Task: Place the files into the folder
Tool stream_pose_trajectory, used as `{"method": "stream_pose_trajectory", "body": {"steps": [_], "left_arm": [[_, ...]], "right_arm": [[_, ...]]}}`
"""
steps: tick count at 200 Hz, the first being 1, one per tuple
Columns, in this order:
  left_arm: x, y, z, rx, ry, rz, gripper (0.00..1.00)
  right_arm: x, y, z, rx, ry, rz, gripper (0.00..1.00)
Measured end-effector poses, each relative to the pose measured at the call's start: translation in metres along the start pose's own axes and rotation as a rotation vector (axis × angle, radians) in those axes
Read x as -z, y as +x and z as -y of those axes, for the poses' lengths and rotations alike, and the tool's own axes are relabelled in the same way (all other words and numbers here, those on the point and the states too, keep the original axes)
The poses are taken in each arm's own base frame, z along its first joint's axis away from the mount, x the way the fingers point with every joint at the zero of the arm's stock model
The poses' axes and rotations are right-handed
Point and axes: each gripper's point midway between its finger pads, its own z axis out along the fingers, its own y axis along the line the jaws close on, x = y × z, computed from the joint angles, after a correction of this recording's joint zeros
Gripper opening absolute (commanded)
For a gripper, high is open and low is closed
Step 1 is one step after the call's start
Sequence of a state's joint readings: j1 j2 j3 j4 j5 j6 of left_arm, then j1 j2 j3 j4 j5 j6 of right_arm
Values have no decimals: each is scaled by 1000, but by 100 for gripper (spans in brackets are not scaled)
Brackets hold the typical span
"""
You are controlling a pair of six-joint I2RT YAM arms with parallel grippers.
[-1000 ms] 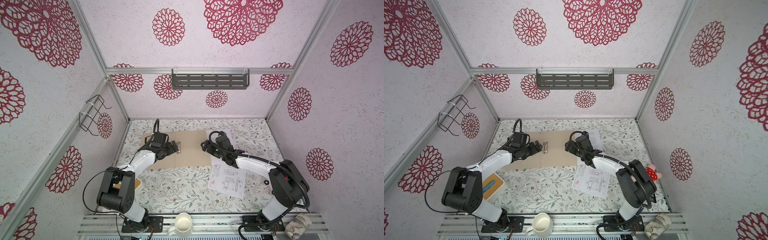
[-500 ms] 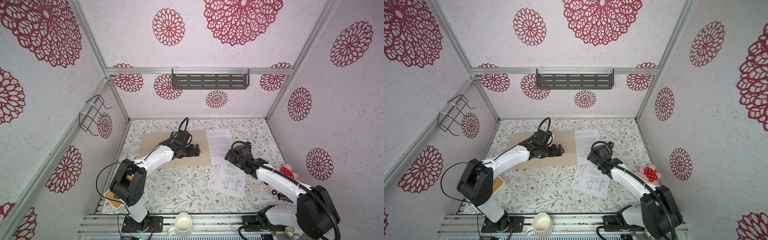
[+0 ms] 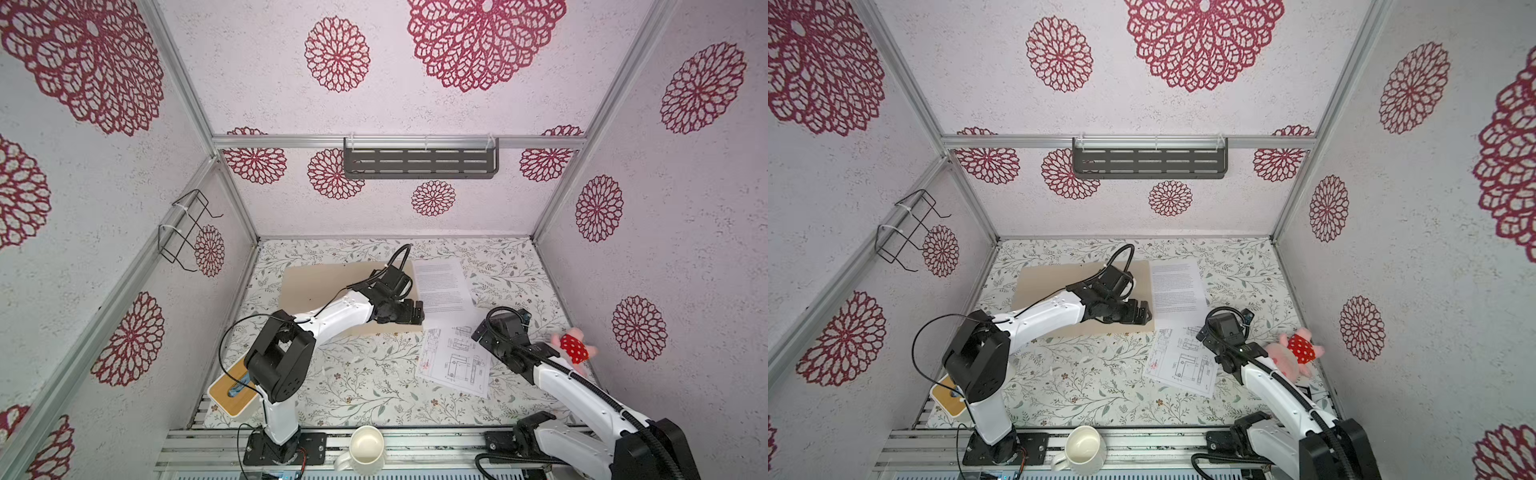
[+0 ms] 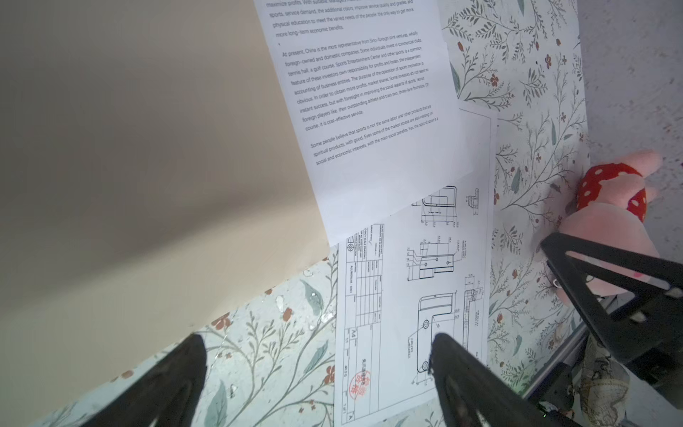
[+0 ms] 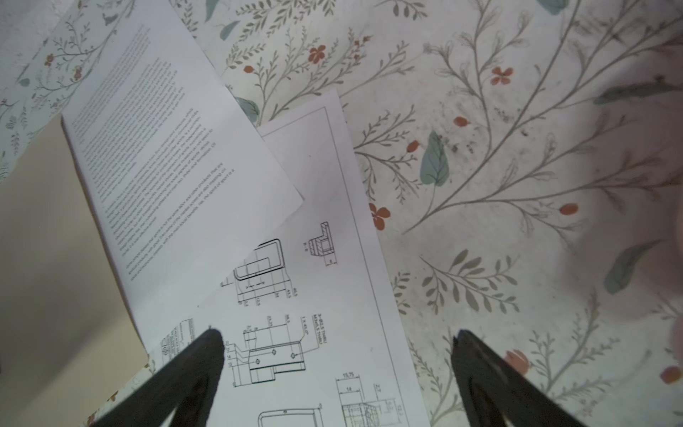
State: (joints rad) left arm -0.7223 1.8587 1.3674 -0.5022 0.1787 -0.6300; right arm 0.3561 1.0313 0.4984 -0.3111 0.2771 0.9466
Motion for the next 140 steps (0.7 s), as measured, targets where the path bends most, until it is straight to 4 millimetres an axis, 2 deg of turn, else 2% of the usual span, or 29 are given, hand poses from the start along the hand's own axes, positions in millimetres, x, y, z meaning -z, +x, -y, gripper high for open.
{"method": "stream_pose_trajectory", "body": {"steps": [60, 87, 110, 140], "left_arm": [[-28, 4, 26, -5, 46, -91, 98], [-39, 22, 30, -21, 29, -161, 98], [-39, 40, 33, -40, 11, -214, 98], [-38, 52, 37, -49, 12, -252, 98]], "right_arm": [[-8, 9, 11, -12, 29, -52, 99], [-13, 14, 14, -17, 40, -80, 98], [-15, 16, 14, -24, 32, -90, 97], [-19, 25, 18, -32, 18, -114, 93]]}}
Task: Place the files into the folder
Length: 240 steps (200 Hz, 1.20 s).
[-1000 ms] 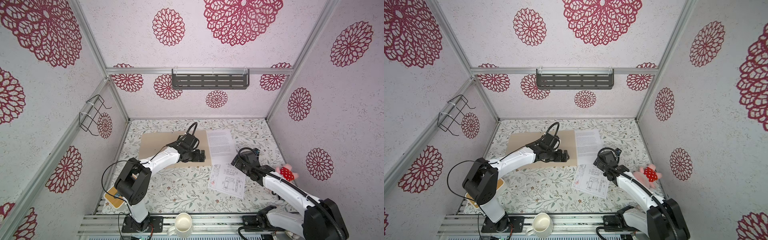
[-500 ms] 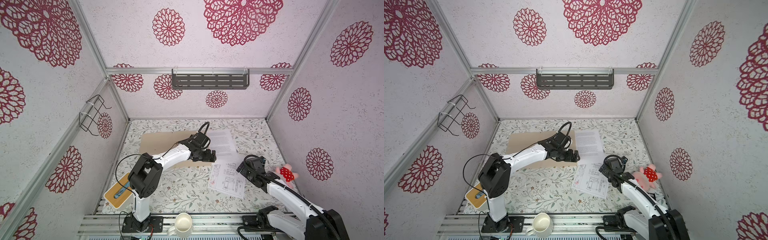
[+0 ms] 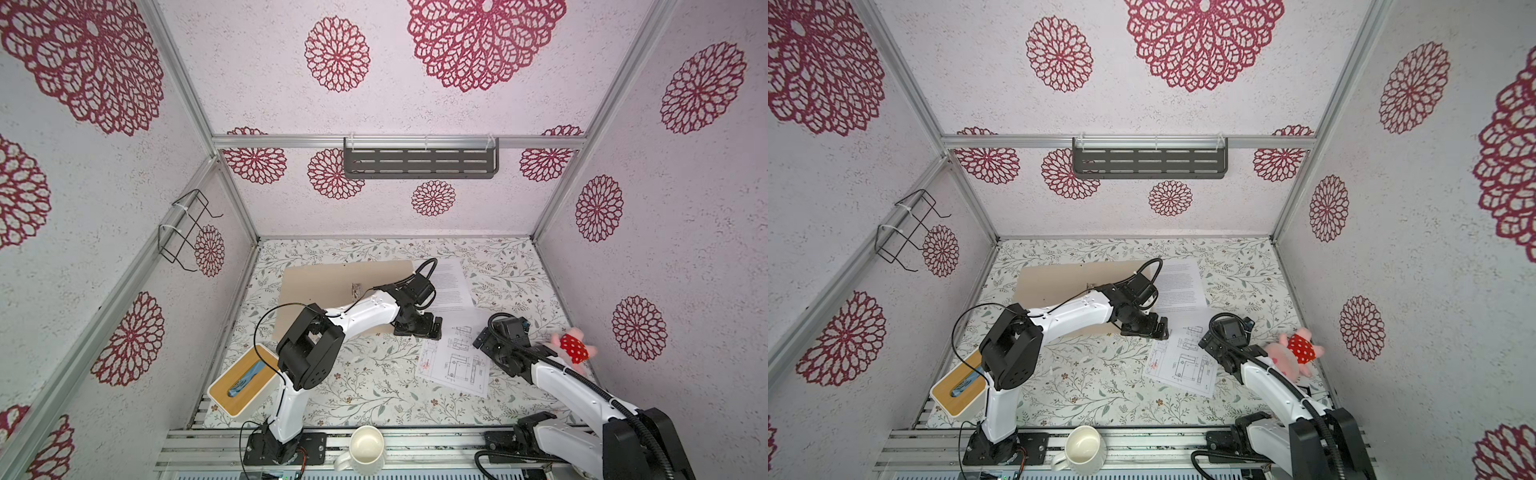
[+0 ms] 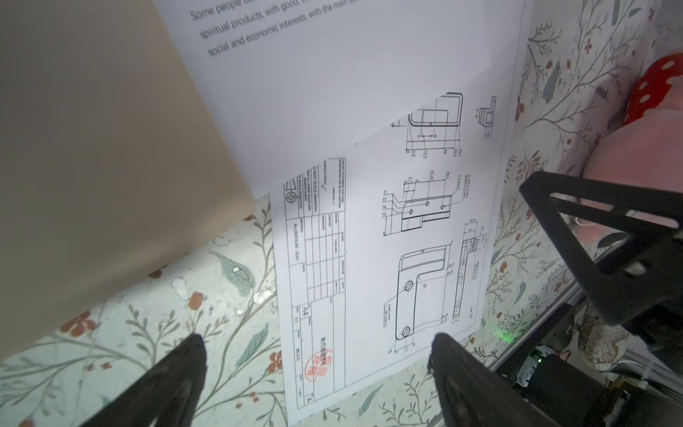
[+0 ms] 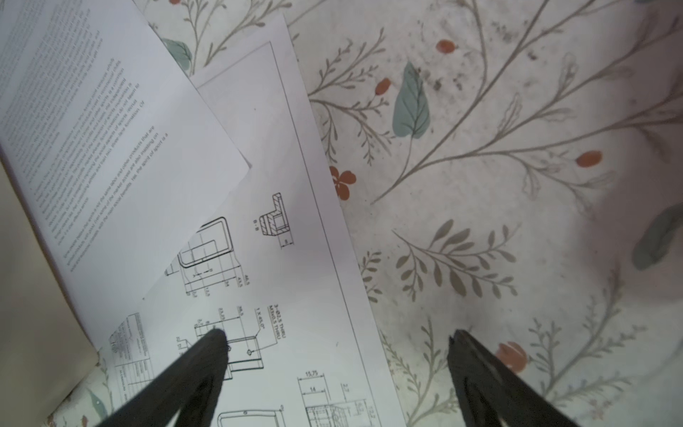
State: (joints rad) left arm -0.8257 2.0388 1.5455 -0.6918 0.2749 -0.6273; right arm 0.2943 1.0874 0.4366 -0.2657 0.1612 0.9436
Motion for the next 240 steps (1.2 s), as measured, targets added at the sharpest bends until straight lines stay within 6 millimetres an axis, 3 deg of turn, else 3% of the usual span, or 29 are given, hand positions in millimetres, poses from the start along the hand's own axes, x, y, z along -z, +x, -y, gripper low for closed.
{"method": "stream_pose_trajectory", "body": {"steps": [94, 240], "left_arm": [[-10, 27, 13, -34, -8, -67, 99], [-35, 54, 13, -30, -43, -156, 97]], "right_arm": [[-9, 5, -7, 2, -8, -42, 89], [-10, 6, -10, -1, -29, -46, 88]]}}
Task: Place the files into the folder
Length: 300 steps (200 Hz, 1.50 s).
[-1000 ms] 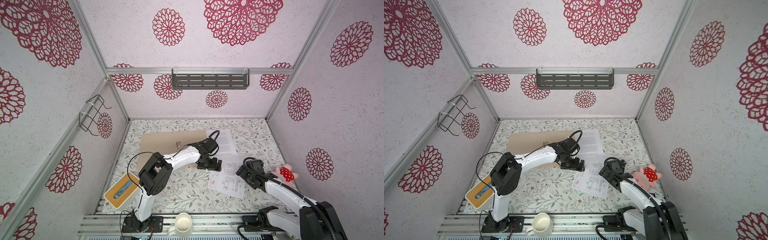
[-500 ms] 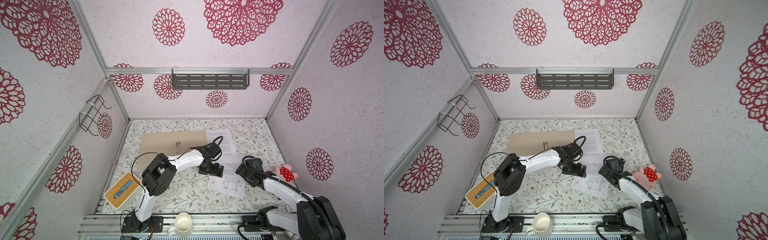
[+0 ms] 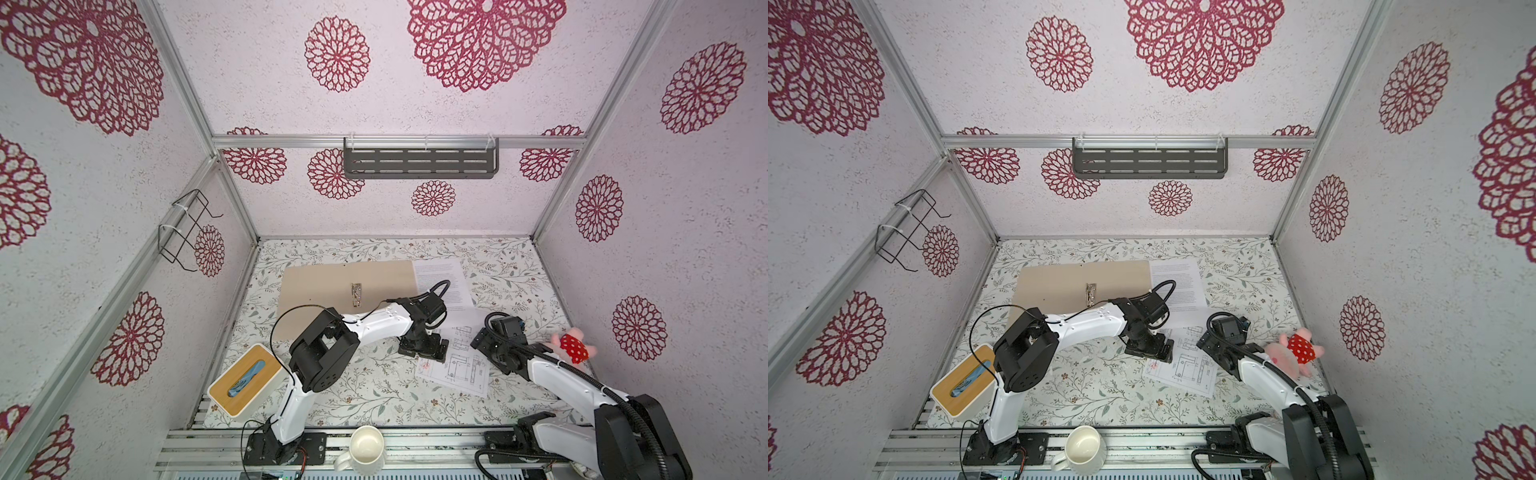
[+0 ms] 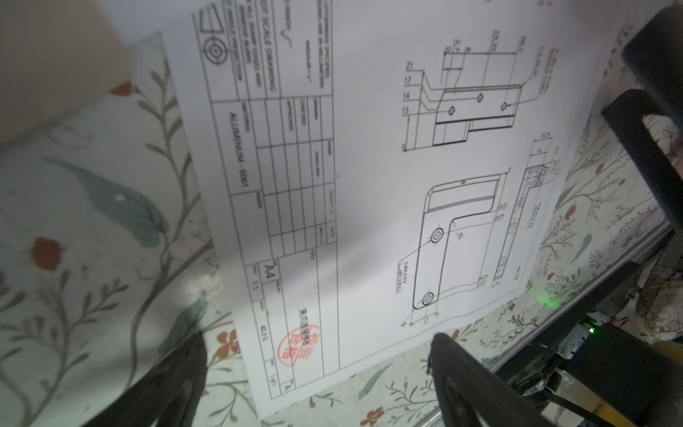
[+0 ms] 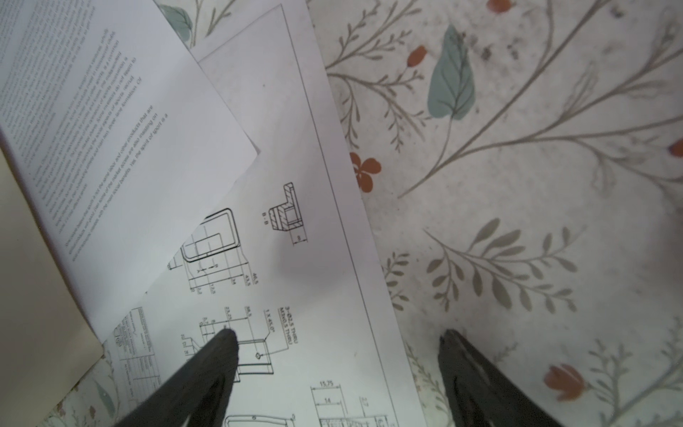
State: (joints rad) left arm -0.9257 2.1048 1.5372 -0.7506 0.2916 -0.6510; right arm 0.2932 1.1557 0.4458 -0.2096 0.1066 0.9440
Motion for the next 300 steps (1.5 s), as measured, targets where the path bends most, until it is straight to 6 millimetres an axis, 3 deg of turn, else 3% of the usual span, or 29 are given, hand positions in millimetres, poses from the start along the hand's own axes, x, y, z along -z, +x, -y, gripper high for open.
{"method": "stream_pose_trajectory", "body": {"steps": [173, 300], "left_arm": [[-5, -3, 13, 0, 29, -14, 97], [-5, -6, 11, 18, 23, -4, 98]], "right_arm": [[1, 4, -11, -21, -125, 13, 88], [3, 8, -5, 5, -53, -32, 91]]}}
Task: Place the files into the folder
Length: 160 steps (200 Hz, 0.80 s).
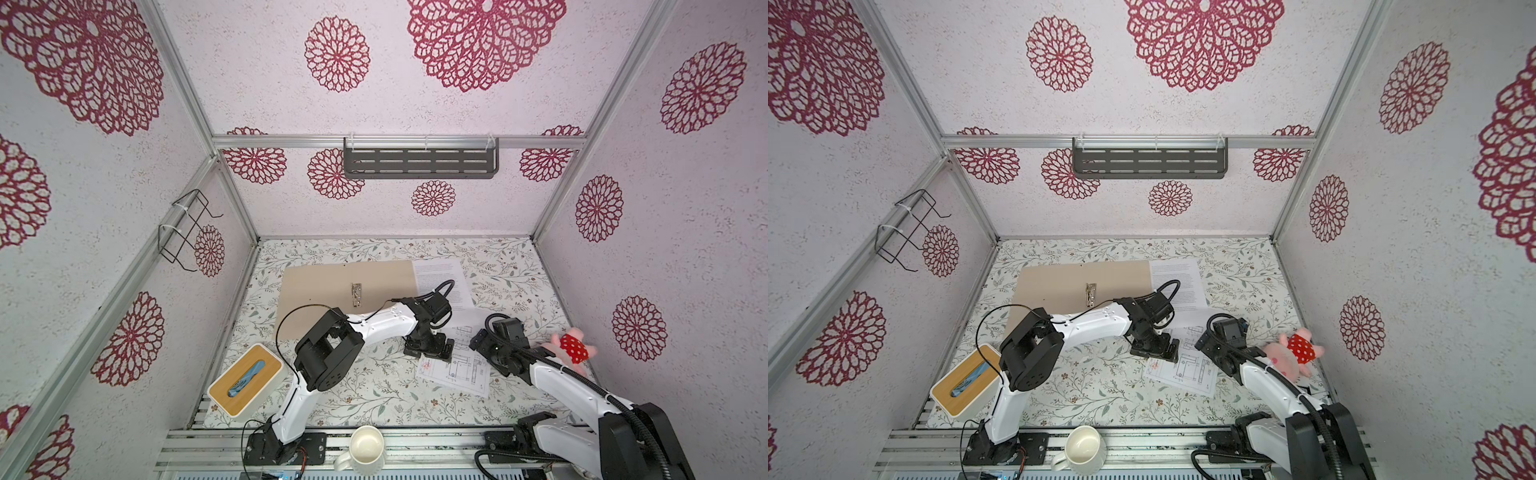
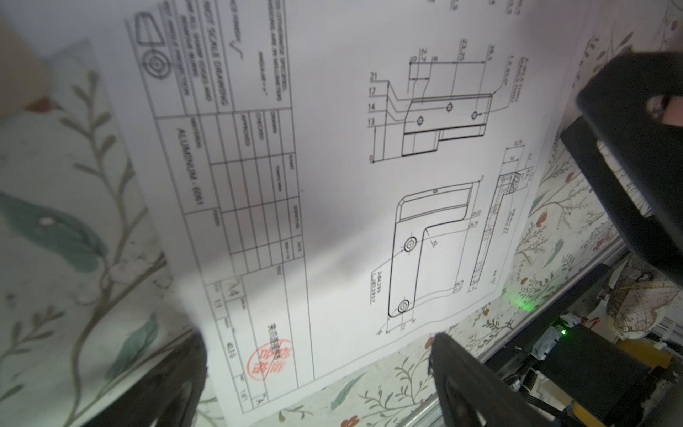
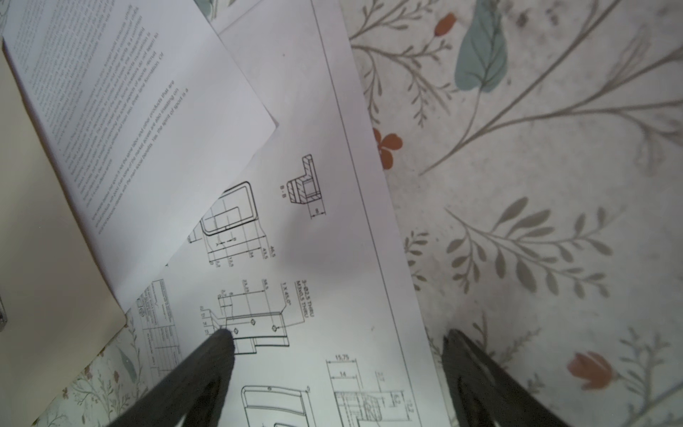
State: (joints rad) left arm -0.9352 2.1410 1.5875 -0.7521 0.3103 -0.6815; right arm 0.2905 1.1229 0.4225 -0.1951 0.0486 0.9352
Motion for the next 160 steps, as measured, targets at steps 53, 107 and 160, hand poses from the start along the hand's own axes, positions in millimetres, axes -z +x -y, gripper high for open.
{"method": "stream_pose_trajectory", "body": {"steps": [53, 107, 160], "left_arm": [[0, 0, 3, 1, 16, -3, 98], [-1, -4, 8, 4, 64, 5, 98], [0, -11, 13, 26, 148, 33, 98]], "right_arm": [[-2, -1, -6, -1, -31, 7, 89], [-4, -1, -18, -11, -124, 15, 89], [3, 12, -21, -52, -221, -7, 88]]}}
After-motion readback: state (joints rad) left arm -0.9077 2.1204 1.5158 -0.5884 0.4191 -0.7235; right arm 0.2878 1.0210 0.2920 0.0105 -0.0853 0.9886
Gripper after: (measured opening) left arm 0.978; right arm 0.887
